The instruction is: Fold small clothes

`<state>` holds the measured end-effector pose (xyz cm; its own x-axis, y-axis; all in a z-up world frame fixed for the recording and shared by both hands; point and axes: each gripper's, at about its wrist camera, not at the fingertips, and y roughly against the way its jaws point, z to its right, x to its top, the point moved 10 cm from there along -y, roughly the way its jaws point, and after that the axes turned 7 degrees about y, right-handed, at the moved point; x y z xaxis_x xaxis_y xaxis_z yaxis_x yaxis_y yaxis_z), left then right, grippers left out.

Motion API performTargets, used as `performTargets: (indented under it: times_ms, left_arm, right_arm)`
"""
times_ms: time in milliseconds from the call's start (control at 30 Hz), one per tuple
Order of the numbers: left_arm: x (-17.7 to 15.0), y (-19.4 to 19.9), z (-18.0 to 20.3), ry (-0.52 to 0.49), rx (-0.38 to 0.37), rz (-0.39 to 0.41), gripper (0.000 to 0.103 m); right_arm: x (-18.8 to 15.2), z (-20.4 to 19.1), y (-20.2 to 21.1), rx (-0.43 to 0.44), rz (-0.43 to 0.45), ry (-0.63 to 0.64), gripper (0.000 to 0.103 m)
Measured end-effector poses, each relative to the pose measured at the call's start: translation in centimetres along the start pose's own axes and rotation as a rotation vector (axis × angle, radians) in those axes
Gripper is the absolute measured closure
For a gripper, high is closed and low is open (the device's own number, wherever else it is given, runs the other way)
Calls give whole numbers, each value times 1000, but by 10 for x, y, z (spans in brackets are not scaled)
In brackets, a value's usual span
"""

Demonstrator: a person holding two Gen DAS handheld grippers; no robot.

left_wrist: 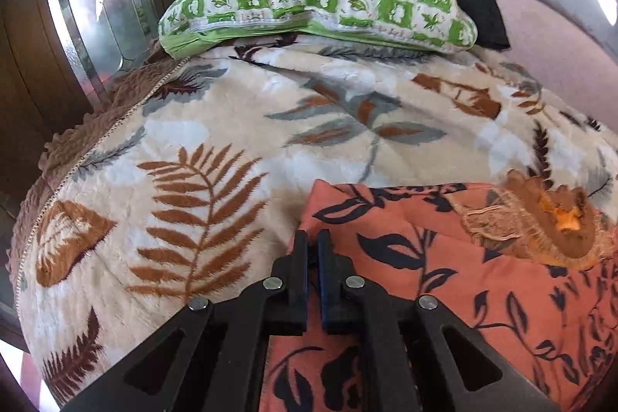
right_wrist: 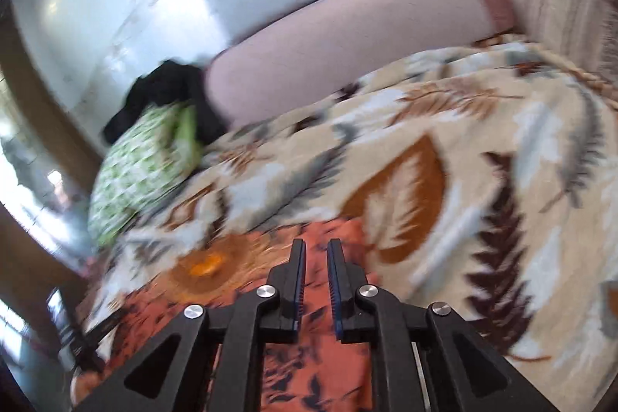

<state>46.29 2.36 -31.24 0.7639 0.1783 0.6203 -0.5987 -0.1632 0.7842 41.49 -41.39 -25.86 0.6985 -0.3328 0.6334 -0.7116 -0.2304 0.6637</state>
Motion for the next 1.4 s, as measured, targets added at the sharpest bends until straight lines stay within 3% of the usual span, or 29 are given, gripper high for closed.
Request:
performTargets:
  times_ms: [67,133,200,233,267,367,433,500,567,600,633,667,700,733,800,833,867,967,1100,1167,1300,1400]
  left_arm:
    - [0,-6,-4,-30,39,10,98]
    - [1,-10,-8,-37,44,11,98]
    - [2,-13,-16,7,17,-4,98]
    - [1,-13,-20,22,17,-12,98]
    - [1,-12,-27,42,17,-23,98]
    - [-3,1,-29,85,-65,-29,98]
    - [-9,14,-27,65,-86,-26,98]
    - [-22,26,-29,56,-109,-56,97]
    - [-36,40,-33,75,-177,-106,95]
    - [-42,49,-37,81,-199,-127,85]
    - [-48,60,-45,90,-200,-127,65]
    - [-55,73,-54,100,-196,-114,52]
    - [-65,88,-65,106,-194,-95,28]
    - [-75,102,-74,103,-199,-85,20]
    - [-97,121,-86,73,-212,-100,20]
    - [-109,128,-91,53,-217,-115,20]
    - [-124,135,-97,32,-226,-147,20]
    - [-160,143,-111,12,-257,-244,20]
    - [-205,137,-121,100,-316,-387,20]
    - [-231,133,-122,133,-310,-462,20]
    - [-270,132,-129,120,-251,-491,20]
    - [-296,132,-125,101,-260,-540,20]
  right_arm:
    - [-32,-22,-30,19,-160,80,91]
    - [-70,-25,-61,-32,-335,137,90]
    - [-69,-28,-61,-49,-277,165,89]
    - [-67,-30,-57,-49,-292,167,89]
    - [-65,-34,-52,-31,-292,156,90]
    - [-51,-58,-28,81,-162,160,90]
    - [-62,-76,-32,99,-187,205,89]
    - [-97,-79,-59,90,-340,215,85]
    - [-97,-80,-59,78,-277,224,85]
    - [-95,-82,-52,75,-284,217,85]
    - [-94,-84,-45,93,-294,200,85]
    - [-90,-88,-33,139,-263,175,85]
    - [-83,-91,-18,159,-210,167,85]
    - [-78,-91,-5,159,-166,174,83]
    - [-75,-93,26,193,-103,168,64]
    - [-77,-91,42,212,-70,139,30]
    - [-81,-87,58,223,-32,103,12]
    - [-104,-70,96,226,-24,49,12]
    - [-134,-50,132,191,-66,11,12]
    - [-151,-34,152,157,-92,-21,12]
    - [-180,-13,177,96,-154,-45,12]
    - [-200,-2,185,46,-219,-53,12]
